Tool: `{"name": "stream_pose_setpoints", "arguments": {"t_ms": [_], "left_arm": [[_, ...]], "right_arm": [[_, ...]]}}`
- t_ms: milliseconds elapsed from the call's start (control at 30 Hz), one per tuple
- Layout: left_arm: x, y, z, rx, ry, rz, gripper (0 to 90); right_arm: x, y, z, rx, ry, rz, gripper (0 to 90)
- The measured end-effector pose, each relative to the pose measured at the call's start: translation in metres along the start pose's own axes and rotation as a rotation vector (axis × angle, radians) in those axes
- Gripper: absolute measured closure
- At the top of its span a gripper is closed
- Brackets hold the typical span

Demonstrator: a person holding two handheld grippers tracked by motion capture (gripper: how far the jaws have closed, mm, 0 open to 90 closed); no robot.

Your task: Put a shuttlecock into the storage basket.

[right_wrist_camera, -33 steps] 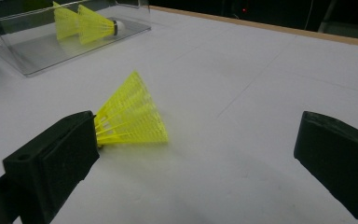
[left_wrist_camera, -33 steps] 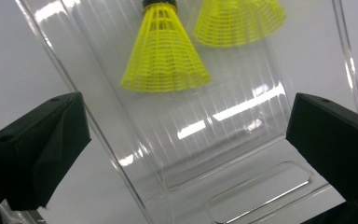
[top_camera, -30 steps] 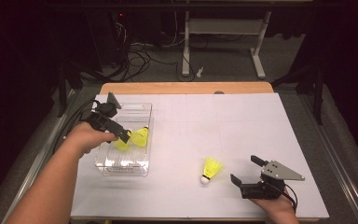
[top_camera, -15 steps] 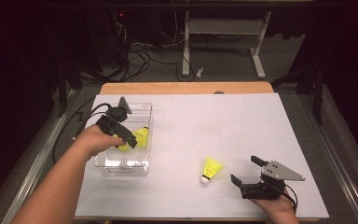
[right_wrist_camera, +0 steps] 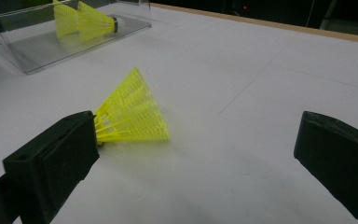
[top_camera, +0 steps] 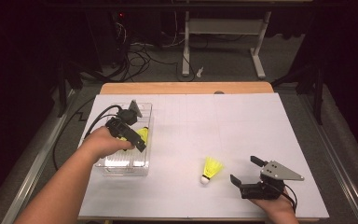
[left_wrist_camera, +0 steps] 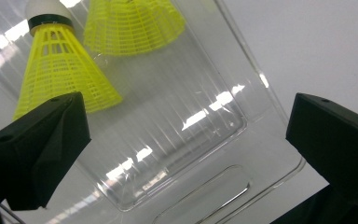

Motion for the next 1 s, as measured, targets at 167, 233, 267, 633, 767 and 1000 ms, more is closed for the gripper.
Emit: {"name": "stream_pose_setpoints", "arguments": {"t_ms": [167, 233, 267, 633, 767, 1000], "left_arm": [[0.003, 0.003, 0.014, -0.004, -0.036, 0.013, 0.6], [0.005, 0.005, 0.019, -0.005, -0.049, 0.016, 0.6], [0.006, 0.006, 0.022, -0.004, -0.054, 0.021, 0.6], [0.014, 0.015, 0.038, -0.019, -0.072, 0.046, 0.6], [0.018, 0.017, 0.046, -0.024, -0.079, 0.057, 0.6], [0.024, 0.022, 0.058, -0.041, -0.102, 0.076, 0.6]], "right_arm": [[0.000, 0.000, 0.000, 0.000, 0.002, 0.001, 0.3], [0.001, 0.001, 0.000, -0.003, 0.002, 0.003, 0.3], [0.001, 0.001, 0.000, -0.002, 0.002, 0.004, 0.3], [0.000, 0.002, 0.001, -0.007, -0.002, 0.008, 0.3], [-0.001, 0.002, 0.002, -0.011, -0.005, 0.008, 0.3], [-0.002, 0.004, 0.005, -0.021, -0.013, 0.007, 0.2]]}}
Point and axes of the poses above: each handheld gripper's, and its own axes: y roughly backward along the jaws, x roughly out of its top, z roughly to its right, the point moved 7 cm from there along -y, roughly forward along the jaws, and after that the axes turned 14 degrees about x, right-handed, at the moved point
